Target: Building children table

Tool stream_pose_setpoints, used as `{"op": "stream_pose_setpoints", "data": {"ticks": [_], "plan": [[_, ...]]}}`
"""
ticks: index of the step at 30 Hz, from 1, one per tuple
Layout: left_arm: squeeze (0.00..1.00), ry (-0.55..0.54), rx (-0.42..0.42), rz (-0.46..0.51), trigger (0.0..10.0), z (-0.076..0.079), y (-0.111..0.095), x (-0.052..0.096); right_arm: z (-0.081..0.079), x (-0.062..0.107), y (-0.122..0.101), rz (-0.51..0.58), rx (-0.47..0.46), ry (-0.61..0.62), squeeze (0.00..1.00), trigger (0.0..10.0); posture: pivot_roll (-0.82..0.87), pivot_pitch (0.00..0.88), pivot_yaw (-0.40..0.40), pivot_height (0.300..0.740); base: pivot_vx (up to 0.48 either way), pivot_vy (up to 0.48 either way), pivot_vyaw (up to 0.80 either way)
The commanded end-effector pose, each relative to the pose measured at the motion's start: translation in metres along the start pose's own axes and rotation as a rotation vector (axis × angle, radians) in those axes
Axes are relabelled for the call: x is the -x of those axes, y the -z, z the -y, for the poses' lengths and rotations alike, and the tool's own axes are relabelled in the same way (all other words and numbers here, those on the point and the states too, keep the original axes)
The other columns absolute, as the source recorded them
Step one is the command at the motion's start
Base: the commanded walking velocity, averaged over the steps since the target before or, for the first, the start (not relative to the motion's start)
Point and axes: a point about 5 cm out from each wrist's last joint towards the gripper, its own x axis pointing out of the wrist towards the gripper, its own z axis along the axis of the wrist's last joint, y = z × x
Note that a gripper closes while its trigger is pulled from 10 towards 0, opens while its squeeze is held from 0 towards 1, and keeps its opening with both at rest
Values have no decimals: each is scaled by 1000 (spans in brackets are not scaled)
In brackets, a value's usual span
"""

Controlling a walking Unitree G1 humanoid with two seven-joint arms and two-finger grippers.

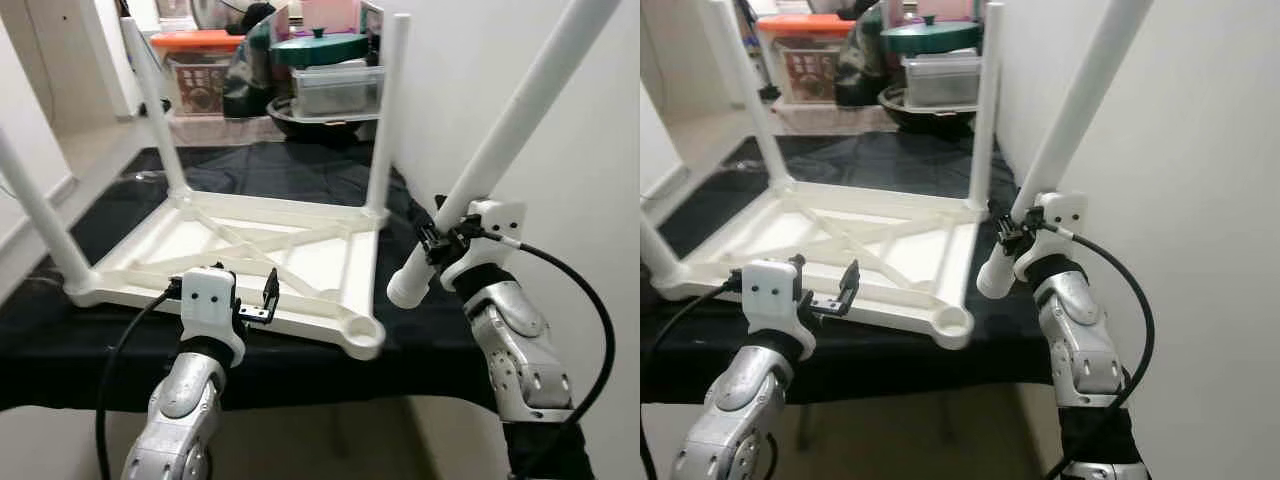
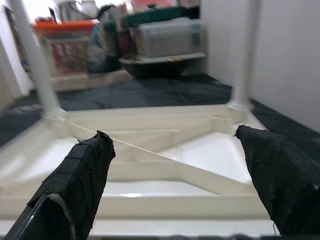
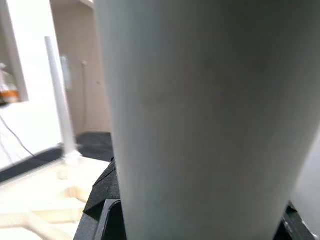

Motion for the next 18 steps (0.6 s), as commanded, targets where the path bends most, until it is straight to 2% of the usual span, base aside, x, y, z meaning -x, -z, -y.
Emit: {"op": "stream_pose_setpoints", "data": {"ticks": [1, 11, 13, 14, 15, 16, 18], "plan": [[0, -2, -11, -12, 10000, -3, 1, 2, -5, -2, -2, 20, -8, -19, 0, 10000, 8, 0, 2, 740, 0, 0, 0], [0, 1, -7, -20, 10000, -1, 2, 4, 7, -8, -6, 19, -6, -45, 0, 10000, 12, 3, -4, 740, 0, 0, 0], [0, 23, 2, -31, 10000, 1, 4, 6, 18, -13, -6, -20, -54, -127, 0, 10000, 17, 22, 0, 740, 0, 0, 0], [0, 23, 2, -31, 10000, 1, 4, 6, 18, -13, -6, -20, -54, -127, 0, 10000, 17, 22, 0, 740, 0, 0, 0], [0, 53, 5, -38, 10000, 3, 5, 8, 24, -16, -6, -49, -113, -186, 0, 10000, 22, 36, -3, 740, 0, 0, 0], [0, 53, 5, -38, 10000, 3, 5, 8, 24, -16, -6, -49, -113, -186, 0, 10000, 22, 36, -3, 740, 0, 0, 0], [0, 114, 12, -48, 10000, 6, 5, 14, 30, -19, -8, -90, -166, -309, 0, 10000, 33, 63, -8, 740, 0, 0, 0]]}}
